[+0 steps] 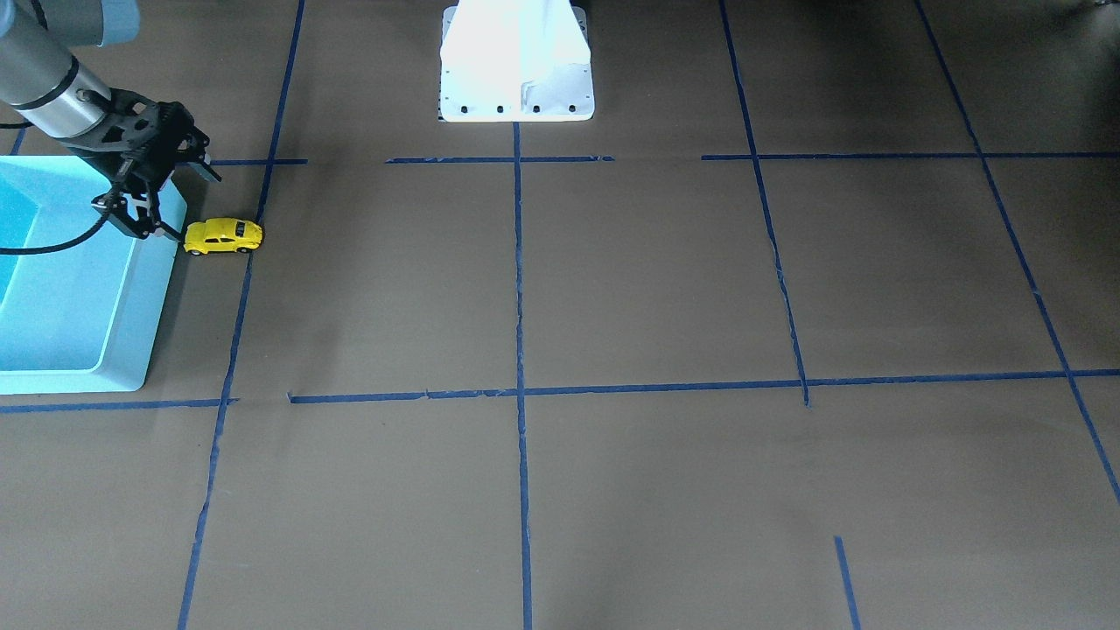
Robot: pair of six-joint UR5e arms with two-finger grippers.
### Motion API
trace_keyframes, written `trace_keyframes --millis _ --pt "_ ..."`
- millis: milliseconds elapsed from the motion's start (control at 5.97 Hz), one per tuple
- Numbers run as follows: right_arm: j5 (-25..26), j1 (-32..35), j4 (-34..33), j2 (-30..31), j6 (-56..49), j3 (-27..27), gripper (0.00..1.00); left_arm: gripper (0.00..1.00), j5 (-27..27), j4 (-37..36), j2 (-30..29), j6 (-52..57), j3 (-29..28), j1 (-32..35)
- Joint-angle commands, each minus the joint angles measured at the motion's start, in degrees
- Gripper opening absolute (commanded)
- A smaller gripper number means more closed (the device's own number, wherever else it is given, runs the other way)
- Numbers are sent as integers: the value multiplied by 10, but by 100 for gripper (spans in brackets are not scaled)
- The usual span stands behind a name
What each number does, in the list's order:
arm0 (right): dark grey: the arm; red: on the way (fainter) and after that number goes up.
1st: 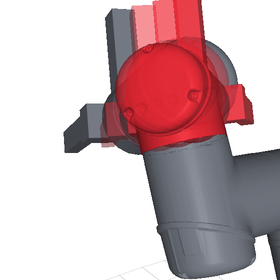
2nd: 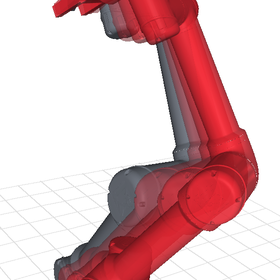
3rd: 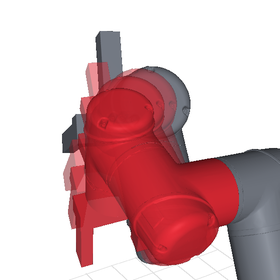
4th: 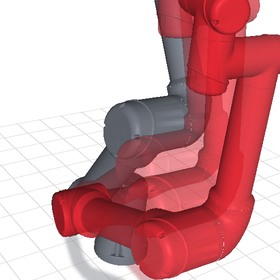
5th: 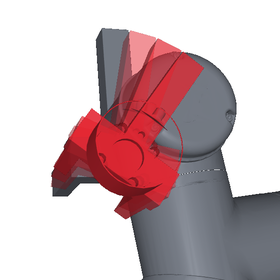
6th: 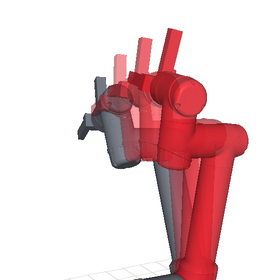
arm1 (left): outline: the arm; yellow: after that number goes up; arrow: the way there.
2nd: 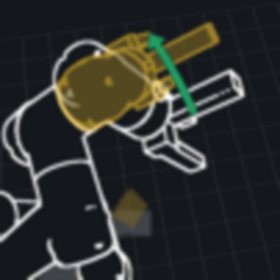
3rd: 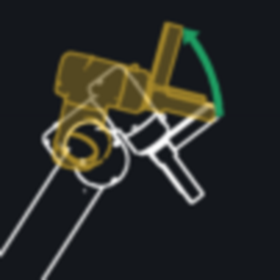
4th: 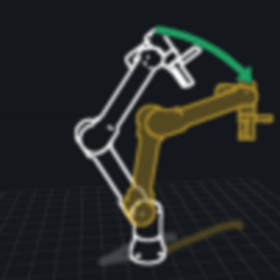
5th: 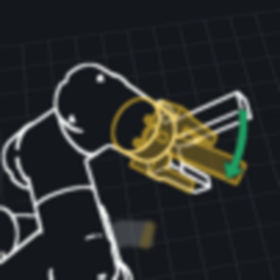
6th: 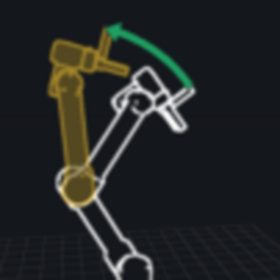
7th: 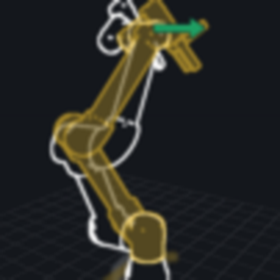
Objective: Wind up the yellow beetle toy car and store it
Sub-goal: 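Move the right gripper down to the car beside the blue bin, then close the right gripper on the yellow car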
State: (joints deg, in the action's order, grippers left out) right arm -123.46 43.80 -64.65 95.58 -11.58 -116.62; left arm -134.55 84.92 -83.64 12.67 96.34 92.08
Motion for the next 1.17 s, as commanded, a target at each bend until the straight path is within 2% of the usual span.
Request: trace_keyframes --millis 0,168,503,1006 --pt "83 -83 -25 3 -83 -3 100 100 1 0 1 0 -3 0" --pt "121 -93 -28 13 -139 -3 100 100 2 0 1 0 -5 0" --pt "196 -107 -29 27 -176 -4 100 100 3 0 1 0 -4 0" --pt "220 -141 -29 29 -178 7 100 100 3 -1 1 0 -6 0"
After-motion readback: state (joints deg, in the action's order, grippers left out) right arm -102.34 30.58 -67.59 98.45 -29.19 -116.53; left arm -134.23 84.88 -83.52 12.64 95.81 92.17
